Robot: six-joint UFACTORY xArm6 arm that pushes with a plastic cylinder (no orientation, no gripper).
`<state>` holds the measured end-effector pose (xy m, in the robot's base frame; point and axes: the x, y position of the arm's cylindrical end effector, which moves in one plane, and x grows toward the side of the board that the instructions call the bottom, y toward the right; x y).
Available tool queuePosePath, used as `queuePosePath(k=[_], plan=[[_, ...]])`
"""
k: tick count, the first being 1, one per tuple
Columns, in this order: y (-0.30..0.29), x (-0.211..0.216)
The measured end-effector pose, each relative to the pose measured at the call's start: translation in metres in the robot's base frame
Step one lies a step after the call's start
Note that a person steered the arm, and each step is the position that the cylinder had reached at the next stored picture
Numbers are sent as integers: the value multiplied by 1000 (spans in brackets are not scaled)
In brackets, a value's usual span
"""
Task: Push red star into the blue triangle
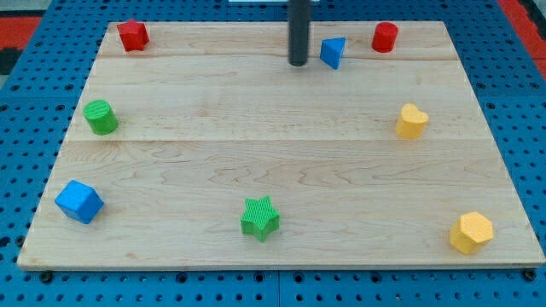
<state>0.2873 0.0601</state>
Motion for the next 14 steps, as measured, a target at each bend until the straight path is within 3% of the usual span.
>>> queuePosePath(k=[1,3,5,6,11,12,13,14], plan=[[11,-28],[44,-40],[-78,-40],[-110,-40],[-153,-40],[-175,-10],[-237,24],[-345,27]])
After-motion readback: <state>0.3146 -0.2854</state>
